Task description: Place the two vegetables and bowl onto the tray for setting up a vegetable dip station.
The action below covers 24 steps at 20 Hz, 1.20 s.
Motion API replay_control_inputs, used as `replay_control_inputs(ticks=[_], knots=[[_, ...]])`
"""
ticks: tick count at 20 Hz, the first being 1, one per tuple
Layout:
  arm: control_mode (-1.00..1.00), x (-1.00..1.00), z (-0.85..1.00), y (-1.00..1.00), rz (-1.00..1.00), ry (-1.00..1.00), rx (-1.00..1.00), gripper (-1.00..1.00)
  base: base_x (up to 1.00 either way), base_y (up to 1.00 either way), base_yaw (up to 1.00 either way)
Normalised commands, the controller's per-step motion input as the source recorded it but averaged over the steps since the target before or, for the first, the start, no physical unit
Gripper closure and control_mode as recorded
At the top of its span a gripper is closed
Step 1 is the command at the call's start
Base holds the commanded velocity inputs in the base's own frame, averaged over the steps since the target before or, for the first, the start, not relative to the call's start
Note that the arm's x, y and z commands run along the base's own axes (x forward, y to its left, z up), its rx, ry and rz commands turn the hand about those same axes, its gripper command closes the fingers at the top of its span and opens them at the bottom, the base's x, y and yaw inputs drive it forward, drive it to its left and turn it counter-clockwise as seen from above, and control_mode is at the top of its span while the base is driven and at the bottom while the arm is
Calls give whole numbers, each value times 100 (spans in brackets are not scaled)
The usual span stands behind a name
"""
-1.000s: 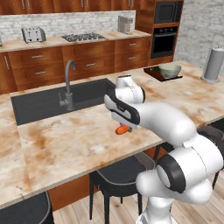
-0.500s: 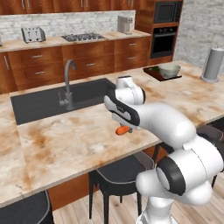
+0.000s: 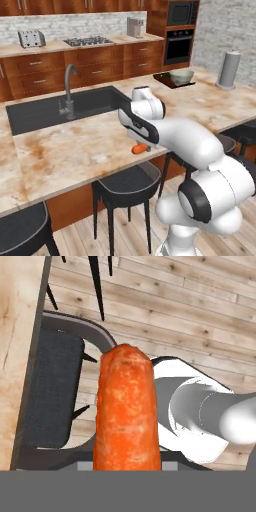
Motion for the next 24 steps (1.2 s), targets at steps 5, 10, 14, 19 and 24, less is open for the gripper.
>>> replay_control_inputs(ticks=[5, 10, 14, 19, 24], knots=[[100, 0, 0, 0, 0, 0, 0, 100, -2, -62, -1], [100, 0, 0, 0, 0, 0, 0, 100, 10, -64, 0], [100, 0, 0, 0, 0, 0, 0, 100, 12, -63, 0], [100, 0, 0, 0, 0, 0, 0, 100, 8, -64, 0], [100, 0, 0, 0, 0, 0, 0, 100, 7, -64, 0]])
